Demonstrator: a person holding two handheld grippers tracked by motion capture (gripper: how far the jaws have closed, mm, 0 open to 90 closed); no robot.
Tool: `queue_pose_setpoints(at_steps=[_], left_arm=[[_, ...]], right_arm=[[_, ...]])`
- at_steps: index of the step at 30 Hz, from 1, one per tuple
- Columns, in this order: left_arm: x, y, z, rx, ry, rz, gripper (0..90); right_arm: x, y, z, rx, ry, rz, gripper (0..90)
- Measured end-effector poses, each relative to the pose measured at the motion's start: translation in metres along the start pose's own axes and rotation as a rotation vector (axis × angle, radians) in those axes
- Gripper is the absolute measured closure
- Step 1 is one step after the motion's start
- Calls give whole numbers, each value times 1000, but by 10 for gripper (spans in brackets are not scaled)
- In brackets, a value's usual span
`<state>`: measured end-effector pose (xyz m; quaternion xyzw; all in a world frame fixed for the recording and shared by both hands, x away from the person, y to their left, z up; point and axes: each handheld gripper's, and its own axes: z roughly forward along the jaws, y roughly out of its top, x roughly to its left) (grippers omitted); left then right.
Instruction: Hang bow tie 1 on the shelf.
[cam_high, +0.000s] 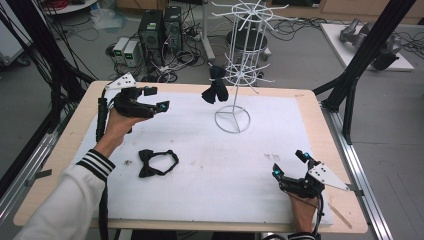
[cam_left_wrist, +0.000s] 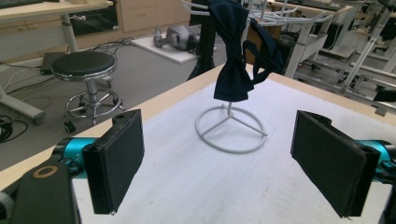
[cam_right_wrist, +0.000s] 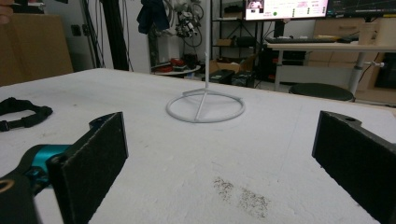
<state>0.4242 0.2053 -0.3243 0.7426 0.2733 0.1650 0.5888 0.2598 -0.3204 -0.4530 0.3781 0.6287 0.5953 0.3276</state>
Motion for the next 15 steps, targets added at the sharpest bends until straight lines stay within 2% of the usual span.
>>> queue_pose_setpoints(at_steps=[9, 15], left_arm=[[-1, -2, -6, -18, -6, -3, 178], [-10, -10, -20, -47, -15, 16, 178]], right_arm=[[0, 0, 0, 0, 0, 3, 27], [0, 0, 0, -1, 0, 6, 27]])
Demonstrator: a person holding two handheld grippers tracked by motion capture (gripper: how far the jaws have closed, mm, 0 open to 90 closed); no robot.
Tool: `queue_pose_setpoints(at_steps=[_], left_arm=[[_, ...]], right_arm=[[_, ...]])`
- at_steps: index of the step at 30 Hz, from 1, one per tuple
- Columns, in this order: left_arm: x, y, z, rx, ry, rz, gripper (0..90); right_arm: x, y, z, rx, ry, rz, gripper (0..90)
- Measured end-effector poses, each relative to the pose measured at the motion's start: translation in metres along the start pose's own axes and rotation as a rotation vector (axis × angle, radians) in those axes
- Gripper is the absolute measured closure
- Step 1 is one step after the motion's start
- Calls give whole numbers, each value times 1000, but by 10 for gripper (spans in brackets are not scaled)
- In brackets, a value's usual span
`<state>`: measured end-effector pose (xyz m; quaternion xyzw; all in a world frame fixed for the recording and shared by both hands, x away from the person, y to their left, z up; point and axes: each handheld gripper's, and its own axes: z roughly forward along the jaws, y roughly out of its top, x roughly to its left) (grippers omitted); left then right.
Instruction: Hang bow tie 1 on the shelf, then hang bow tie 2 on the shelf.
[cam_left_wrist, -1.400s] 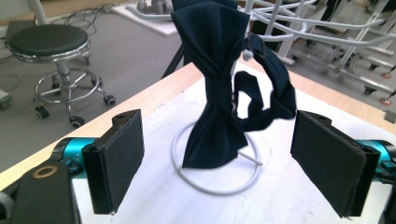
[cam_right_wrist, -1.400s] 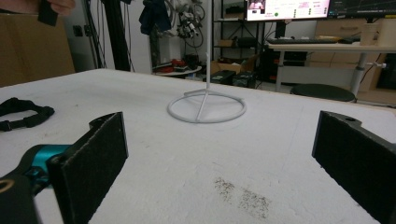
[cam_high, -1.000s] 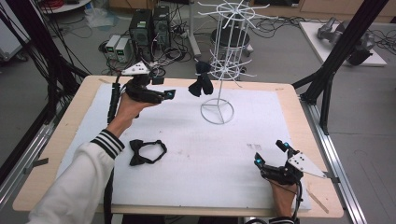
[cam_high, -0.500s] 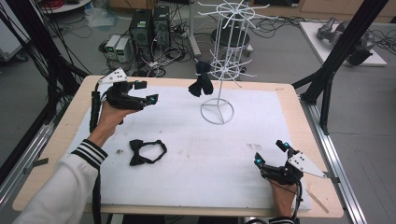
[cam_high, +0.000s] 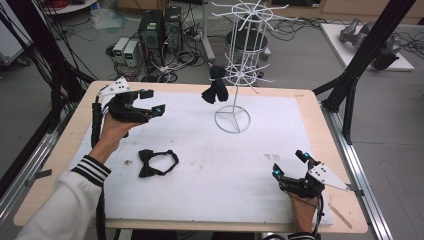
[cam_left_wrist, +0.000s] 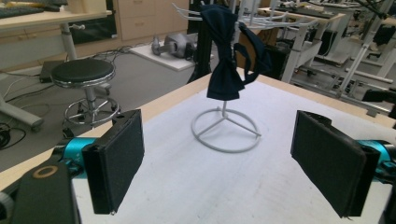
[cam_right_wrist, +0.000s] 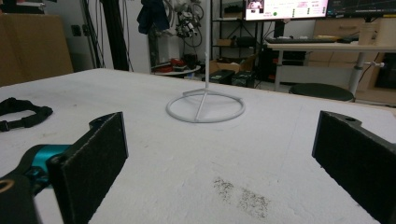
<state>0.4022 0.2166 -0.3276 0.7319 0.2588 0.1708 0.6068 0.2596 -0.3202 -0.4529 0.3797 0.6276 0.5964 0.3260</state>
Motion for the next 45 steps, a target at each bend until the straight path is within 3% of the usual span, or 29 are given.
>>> queue_pose_setpoints(at_steps=[8, 12, 19, 27, 34, 45], left_arm=[[-12, -17, -32, -15, 13, 29, 177], [-23, -34, -55, -36, 27, 44, 176], [-32, -60, -84, -58, 56, 24, 176], [-30, -74, -90, -28, 68, 7, 176], [-33, -71, -89, -25, 70, 15, 175], [-35, -70, -85, 21, 67, 20, 176]], right_arm=[[0, 0, 0, -1, 0, -1, 27], [0, 0, 0, -4, -1, -3, 27], [0, 0, 0, -3, -3, -2, 27], [0, 0, 0, -1, -2, -2, 27], [0, 0, 0, -2, -3, -2, 27], [-1, 0, 0, -3, -1, -2, 27]])
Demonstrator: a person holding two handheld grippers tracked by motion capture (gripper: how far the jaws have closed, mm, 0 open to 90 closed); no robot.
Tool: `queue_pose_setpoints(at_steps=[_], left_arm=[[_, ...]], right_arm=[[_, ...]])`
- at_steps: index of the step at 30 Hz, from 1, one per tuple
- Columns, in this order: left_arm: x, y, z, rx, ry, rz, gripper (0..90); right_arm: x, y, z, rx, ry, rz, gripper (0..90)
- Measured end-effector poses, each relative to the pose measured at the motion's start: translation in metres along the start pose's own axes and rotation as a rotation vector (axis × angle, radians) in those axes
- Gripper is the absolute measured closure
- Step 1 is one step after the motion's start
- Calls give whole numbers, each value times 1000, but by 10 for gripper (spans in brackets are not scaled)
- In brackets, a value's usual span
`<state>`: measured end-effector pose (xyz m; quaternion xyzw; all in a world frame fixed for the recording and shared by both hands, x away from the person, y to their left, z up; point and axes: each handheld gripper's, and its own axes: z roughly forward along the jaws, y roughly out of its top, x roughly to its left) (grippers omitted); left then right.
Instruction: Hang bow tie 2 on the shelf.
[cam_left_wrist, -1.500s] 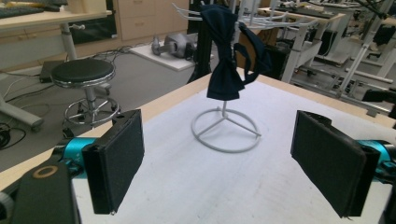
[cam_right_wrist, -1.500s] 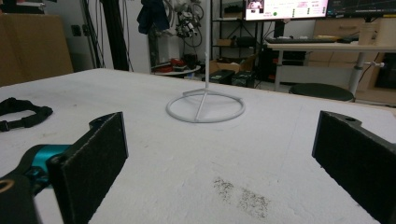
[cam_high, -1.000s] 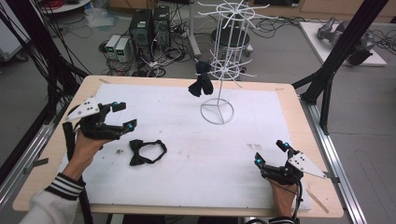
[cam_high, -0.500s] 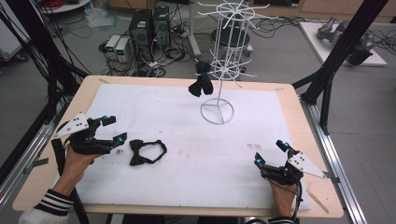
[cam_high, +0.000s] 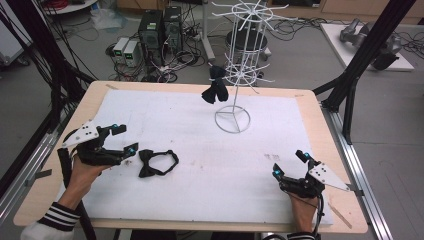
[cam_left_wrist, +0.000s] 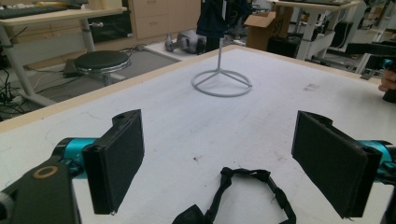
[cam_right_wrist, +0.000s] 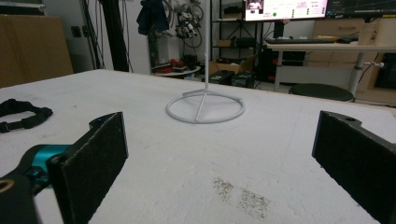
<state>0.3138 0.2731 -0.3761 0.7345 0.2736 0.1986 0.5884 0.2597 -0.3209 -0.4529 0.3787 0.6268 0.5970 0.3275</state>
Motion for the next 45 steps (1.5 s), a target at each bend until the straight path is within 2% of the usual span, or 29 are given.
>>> queue_pose_setpoints(at_steps=[11, 13, 18, 22, 24, 28, 39, 45], left_arm=[[-6, 4, -1, 84, 12, 6, 175], [-7, 6, -1, 116, 12, 11, 176], [-9, 7, 0, 197, 1, -6, 176], [-15, 3, 3, 250, -8, -12, 176], [-17, 0, 5, 287, -14, 6, 177], [-20, -6, 9, 328, -17, 14, 179], [-23, -13, 16, 466, -9, -12, 181], [-23, -20, 24, 553, -9, -59, 186]], right_arm=[[0, 0, 0, 1, 0, 2, 27], [0, 0, 0, 0, 1, -2, 27], [0, 0, 0, -1, 1, -2, 27], [0, 0, 0, -6, 2, -7, 27], [0, 0, 0, -6, 2, -7, 27], [0, 0, 0, -7, 1, -6, 27], [0, 0, 0, -5, 3, -1, 27], [0, 0, 0, -5, 3, 0, 27]])
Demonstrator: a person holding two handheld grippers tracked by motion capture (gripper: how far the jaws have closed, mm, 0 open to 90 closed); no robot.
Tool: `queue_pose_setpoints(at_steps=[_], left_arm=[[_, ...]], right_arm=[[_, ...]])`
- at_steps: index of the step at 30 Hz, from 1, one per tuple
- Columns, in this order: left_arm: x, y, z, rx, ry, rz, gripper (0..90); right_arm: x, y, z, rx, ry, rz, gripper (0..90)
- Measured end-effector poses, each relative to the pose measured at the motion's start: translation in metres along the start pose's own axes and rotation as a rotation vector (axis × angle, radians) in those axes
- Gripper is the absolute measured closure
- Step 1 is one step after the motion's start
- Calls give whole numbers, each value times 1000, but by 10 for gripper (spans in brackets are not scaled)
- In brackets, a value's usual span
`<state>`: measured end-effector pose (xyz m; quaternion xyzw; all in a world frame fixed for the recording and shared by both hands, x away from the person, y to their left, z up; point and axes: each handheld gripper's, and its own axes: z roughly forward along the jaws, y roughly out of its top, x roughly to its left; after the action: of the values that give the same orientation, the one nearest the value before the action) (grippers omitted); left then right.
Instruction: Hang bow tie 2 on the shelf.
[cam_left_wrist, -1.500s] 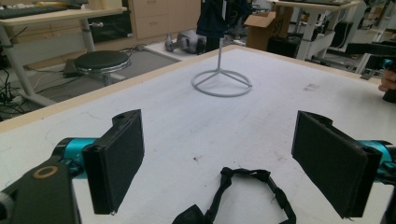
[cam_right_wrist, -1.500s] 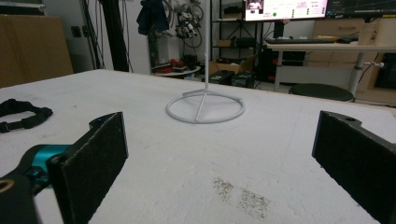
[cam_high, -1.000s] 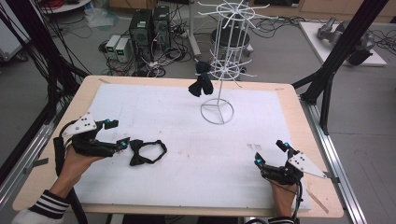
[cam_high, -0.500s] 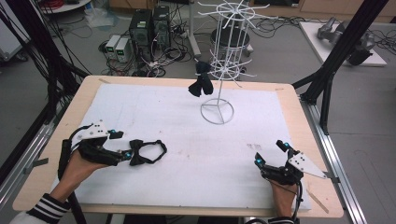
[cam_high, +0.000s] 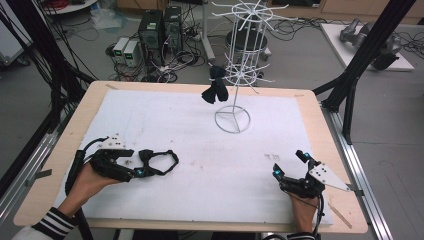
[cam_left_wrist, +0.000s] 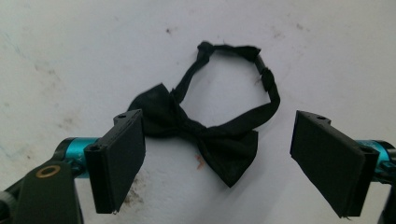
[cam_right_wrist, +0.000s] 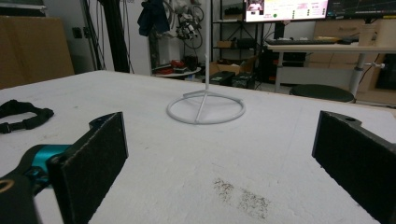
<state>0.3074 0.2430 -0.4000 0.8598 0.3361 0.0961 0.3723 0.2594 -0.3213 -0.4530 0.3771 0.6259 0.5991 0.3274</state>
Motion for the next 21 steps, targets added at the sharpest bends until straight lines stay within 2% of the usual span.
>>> queue_pose_setpoints(at_steps=[3, 9, 14, 21], left_arm=[[0, 2, 4, 35, 4, -9, 192], [-1, 4, 13, 99, 5, -56, 208], [-2, 9, 18, 124, 5, -56, 217], [0, 12, 24, 167, 0, -84, 246]], right_arm=[[0, 0, 0, -1, 2, 2, 27], [0, 0, 0, -1, 1, 6, 27], [0, 0, 0, 1, 3, 10, 27], [-1, 0, -1, -5, 3, 12, 27]])
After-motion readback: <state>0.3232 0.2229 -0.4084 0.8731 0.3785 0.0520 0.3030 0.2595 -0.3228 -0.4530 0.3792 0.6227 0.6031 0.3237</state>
